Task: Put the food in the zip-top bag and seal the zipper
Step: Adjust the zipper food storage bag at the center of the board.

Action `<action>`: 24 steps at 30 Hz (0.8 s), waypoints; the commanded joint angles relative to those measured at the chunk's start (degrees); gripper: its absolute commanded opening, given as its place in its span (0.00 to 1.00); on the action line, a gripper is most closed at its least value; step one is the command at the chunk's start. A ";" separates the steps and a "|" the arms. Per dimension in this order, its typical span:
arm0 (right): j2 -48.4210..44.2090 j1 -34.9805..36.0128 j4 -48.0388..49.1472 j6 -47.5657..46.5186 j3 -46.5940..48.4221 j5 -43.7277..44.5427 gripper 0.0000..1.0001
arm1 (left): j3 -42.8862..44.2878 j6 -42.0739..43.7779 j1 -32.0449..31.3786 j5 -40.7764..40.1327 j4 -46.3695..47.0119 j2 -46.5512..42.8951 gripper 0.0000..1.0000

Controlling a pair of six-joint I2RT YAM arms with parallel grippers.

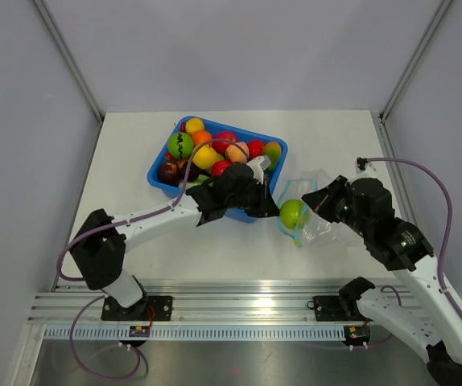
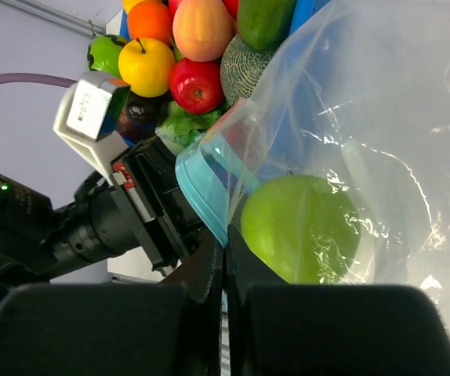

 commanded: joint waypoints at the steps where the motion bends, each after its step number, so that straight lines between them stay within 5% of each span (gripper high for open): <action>1: 0.12 -0.35 1.14 0.25 -0.80 1.22 0.00 | 3.43 0.09 -0.22 -0.81 1.75 -0.17 0.00; 14: 2.67 -0.35 -6.68 -2.12 -2.73 13.52 0.00 | 9.06 3.43 -0.31 0.76 -6.59 -1.05 0.00; 24: 14.00 -0.27 -8.00 -4.23 -5.73 21.88 0.00 | 15.29 3.17 -0.31 7.00 -8.35 3.34 0.00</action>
